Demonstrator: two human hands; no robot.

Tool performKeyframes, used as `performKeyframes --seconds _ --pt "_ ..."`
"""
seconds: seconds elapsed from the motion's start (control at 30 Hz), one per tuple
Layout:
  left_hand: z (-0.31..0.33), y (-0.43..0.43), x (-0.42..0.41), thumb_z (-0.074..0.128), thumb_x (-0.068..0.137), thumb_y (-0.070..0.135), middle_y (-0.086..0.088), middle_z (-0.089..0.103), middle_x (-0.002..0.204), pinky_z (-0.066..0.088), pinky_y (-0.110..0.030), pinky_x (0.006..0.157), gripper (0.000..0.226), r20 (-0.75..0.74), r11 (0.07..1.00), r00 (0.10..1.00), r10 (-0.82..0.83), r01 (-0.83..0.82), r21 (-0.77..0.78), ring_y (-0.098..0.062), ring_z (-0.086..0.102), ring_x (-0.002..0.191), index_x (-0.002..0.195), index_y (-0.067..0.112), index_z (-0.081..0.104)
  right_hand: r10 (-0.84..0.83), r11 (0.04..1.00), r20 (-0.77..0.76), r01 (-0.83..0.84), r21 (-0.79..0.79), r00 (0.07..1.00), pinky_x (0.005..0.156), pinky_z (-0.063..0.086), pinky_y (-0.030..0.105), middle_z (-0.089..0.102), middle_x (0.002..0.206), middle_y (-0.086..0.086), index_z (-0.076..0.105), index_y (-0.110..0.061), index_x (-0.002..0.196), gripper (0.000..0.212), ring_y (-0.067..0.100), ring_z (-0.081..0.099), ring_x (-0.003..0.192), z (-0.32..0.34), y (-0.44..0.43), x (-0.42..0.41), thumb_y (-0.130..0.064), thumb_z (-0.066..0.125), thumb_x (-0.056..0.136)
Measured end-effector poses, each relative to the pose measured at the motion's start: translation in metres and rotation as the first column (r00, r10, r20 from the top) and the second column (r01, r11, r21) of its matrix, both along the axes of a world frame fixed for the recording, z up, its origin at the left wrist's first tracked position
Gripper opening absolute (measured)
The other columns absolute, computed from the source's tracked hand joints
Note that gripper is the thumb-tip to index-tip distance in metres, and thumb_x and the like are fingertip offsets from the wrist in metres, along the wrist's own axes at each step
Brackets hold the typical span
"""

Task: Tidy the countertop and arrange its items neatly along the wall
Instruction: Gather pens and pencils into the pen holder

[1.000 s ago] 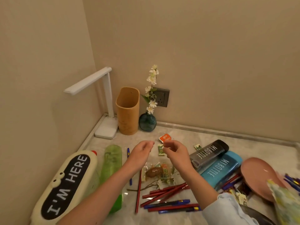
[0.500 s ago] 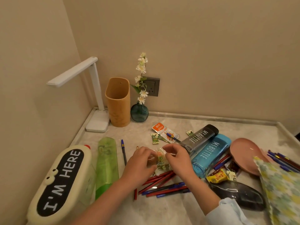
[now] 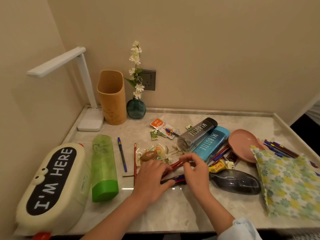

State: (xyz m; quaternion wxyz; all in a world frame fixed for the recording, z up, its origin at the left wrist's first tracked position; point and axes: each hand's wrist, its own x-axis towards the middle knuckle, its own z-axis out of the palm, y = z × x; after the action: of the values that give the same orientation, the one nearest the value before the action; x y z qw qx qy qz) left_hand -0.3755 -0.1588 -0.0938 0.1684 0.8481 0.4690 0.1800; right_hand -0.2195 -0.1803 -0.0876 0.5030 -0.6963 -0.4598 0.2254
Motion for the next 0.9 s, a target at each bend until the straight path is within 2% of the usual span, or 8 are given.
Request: performKeyframes --seconds 0.13,0.23,0.33,0.43,0.57,0.7,0.9 --pt "-0.007 -0.011 0.012 0.052 0.086 0.061 0.017 0.042 0.138 0.026 -0.029 0.108 0.062 -0.101 0.997 0.992 0.072 -0.072 -0.004 -0.01 0.033 0.127 0.14 0.037 0.035 -0.013 1.0 0.058 0.013 0.005 0.998 0.074 0.042 0.01 0.063 0.091 -0.009 0.064 -0.03 0.08 0.039 0.0 0.056 0.088 -0.008 -0.028 0.01 0.007 0.054 0.077" --pt "-0.01 -0.021 0.022 0.048 0.089 0.059 0.015 0.035 0.147 0.02 -0.032 0.113 0.066 -0.153 0.991 0.979 0.135 -0.136 0.002 -0.013 0.027 0.135 0.147 0.034 0.027 0.044 0.999 0.119 -0.045 0.009 0.992 0.076 0.047 0.022 0.058 0.09 -0.014 0.063 -0.026 0.085 0.033 0.005 0.056 0.085 -0.017 -0.047 0.017 0.005 0.056 0.077" --pt "-0.011 -0.031 0.032 0.047 0.091 0.056 0.014 0.032 0.15 0.016 -0.033 0.115 0.066 -0.169 0.985 0.971 0.169 -0.17 0.007 -0.014 0.024 0.139 0.149 0.032 0.024 0.135 0.991 0.206 -0.129 -0.04 0.969 0.073 0.048 0.026 0.053 0.09 -0.015 0.061 -0.025 0.089 0.028 0.005 0.054 0.082 -0.027 -0.062 0.021 0.0 0.058 0.077" --pt "-0.017 -0.038 0.038 0.046 0.092 0.053 0.009 0.041 0.144 0.024 -0.034 0.111 0.061 -0.178 0.975 0.959 0.222 -0.216 0.051 -0.016 0.035 0.131 0.146 0.029 0.03 0.132 0.991 0.22 -0.121 -0.063 0.966 0.07 0.047 0.026 0.052 0.09 -0.015 0.058 -0.025 0.09 0.026 0.003 0.053 0.078 -0.032 -0.068 0.023 -0.003 0.057 0.078" --pt "-0.022 -0.049 0.046 0.047 0.094 0.047 0.003 0.052 0.125 0.036 -0.033 0.097 0.049 -0.188 0.952 0.935 0.302 -0.288 0.098 -0.019 0.047 0.114 0.137 0.025 0.043 0.13 0.988 0.19 -0.11 -0.113 0.973 0.068 0.047 0.029 0.052 0.089 -0.013 0.054 -0.027 0.092 0.024 0.004 0.052 0.074 -0.032 -0.067 0.024 -0.006 0.055 0.08" --pt "-0.019 -0.051 0.053 0.047 0.095 0.046 0.001 0.052 0.122 0.043 -0.031 0.09 0.042 -0.207 0.934 0.912 0.354 -0.356 0.032 -0.017 0.05 0.111 0.131 0.023 0.046 0.113 0.986 0.134 -0.095 -0.138 0.984 0.069 0.047 0.032 0.051 0.086 -0.011 0.052 -0.026 0.091 0.023 0.008 0.052 0.074 -0.034 -0.066 0.026 -0.006 0.054 0.079" --pt "-0.01 -0.044 0.061 0.045 0.098 0.042 -0.008 0.055 0.122 0.047 -0.036 0.082 0.04 -0.38 0.93 0.865 0.329 -0.367 -0.032 -0.025 0.056 0.108 0.122 0.011 0.048 0.139 0.972 0.122 -0.112 -0.207 0.983 0.072 0.047 0.033 0.06 0.087 -0.005 0.055 -0.024 0.097 0.017 0.014 0.056 0.076 -0.033 -0.061 0.029 -0.013 0.054 0.084"
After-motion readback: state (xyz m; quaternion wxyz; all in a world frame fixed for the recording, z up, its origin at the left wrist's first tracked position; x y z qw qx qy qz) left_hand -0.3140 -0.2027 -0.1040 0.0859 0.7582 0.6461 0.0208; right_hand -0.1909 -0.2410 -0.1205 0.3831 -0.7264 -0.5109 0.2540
